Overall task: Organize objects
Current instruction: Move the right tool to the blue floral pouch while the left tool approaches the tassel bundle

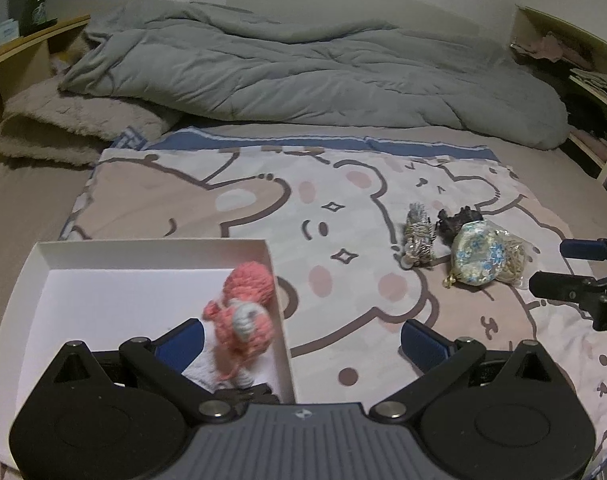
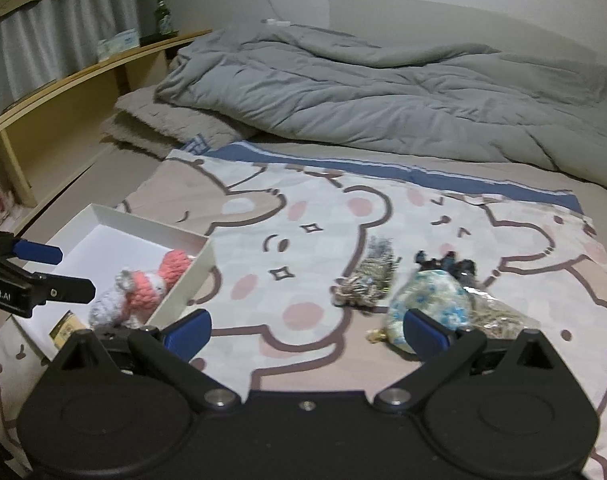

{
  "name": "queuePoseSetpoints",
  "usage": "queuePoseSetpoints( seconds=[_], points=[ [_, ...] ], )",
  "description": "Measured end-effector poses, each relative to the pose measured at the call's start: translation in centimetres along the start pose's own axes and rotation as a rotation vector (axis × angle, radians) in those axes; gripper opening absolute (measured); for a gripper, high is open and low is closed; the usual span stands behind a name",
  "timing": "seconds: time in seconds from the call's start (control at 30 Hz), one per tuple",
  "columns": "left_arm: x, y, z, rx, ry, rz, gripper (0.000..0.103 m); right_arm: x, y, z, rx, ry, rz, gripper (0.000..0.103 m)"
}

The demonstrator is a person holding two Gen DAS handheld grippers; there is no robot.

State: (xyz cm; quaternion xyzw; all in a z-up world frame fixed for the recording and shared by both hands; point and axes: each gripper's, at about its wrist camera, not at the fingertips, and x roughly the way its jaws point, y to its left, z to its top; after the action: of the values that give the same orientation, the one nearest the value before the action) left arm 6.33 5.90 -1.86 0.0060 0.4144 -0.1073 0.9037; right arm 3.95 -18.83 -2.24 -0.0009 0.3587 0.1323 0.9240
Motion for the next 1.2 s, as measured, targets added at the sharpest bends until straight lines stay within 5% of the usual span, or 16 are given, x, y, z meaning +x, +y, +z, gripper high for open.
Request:
queuePoseSetpoints(
  seconds=[1.2],
  points=[
    [8.2, -10.6, 5.5, 0.049, -0.031, -0.152, 0.102, 3.8, -14.8, -0.9, 0.359, 0.032, -0.224, 0.103]
  ],
)
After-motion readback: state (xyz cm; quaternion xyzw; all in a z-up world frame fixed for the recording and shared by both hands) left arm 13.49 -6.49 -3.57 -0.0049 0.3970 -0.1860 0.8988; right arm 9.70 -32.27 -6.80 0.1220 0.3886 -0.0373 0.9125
